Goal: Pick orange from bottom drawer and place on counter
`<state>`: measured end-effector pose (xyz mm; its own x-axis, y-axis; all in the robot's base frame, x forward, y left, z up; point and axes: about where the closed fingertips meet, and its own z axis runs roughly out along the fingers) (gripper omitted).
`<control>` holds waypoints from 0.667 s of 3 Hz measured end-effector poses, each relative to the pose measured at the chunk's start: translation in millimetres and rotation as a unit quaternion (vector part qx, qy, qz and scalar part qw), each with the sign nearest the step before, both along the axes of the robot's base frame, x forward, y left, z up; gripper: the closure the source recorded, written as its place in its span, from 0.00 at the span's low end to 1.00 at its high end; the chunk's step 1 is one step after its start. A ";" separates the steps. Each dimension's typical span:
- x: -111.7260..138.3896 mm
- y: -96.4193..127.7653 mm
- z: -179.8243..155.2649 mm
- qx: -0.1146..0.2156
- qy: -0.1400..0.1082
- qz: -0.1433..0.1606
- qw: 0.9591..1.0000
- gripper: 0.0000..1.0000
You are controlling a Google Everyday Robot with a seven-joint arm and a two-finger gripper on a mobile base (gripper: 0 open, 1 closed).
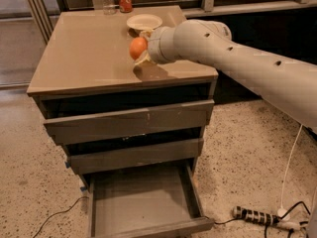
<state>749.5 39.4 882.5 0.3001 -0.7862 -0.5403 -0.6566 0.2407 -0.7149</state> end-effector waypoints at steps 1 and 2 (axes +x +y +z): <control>-0.3 1.9 -0.8 0.005 0.003 0.004 1.000 1.00; -0.8 3.4 -1.8 0.037 0.014 0.019 0.999 1.00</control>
Offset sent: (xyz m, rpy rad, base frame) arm -0.0015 0.0008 -0.0006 0.2009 0.0699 0.0935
